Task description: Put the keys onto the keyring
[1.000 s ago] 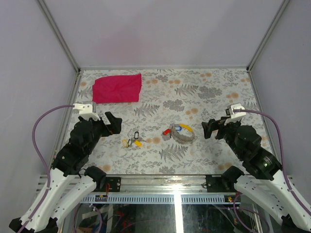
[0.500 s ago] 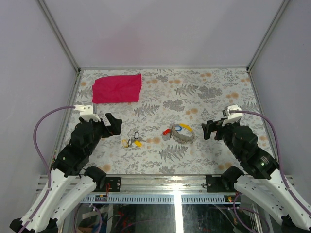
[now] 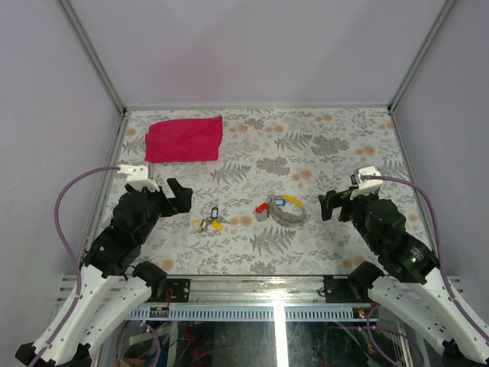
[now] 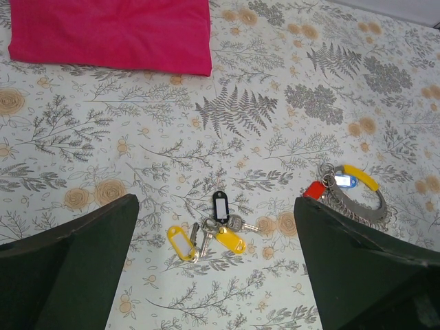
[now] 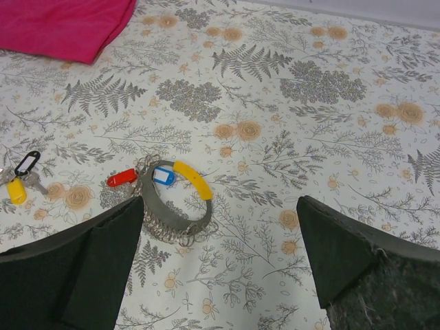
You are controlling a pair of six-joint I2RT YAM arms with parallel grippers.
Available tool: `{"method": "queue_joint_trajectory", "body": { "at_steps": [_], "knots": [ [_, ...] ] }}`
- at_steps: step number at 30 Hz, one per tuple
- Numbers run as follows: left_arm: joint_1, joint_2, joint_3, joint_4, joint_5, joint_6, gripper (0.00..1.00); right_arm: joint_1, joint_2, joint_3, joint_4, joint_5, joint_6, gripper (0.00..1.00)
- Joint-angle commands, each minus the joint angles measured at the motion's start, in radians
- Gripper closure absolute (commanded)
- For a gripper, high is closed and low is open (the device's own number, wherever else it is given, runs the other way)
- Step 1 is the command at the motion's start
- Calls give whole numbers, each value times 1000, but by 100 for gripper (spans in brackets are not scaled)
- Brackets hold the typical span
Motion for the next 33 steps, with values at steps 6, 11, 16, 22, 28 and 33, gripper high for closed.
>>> {"method": "queue_joint_trajectory", "body": {
  "at_steps": [6,11,16,22,28,33],
  "knots": [
    [4,-5,-10,61,8,18,0,-4,-6,-2,21,37,-12,1],
    [4,12,-4,63,15,19,0,-5,-9,-2,18,39,-11,1],
    [5,15,-3,64,14,18,0,-5,-6,-2,19,38,-12,1],
    [5,-15,-1,62,-5,23,0,-5,-23,-5,26,30,-13,1],
    [5,-22,-5,74,-2,27,0,-4,6,3,12,19,-9,1],
    [5,-20,3,61,0,37,0,-5,11,5,18,3,-13,1]
  ]
}}
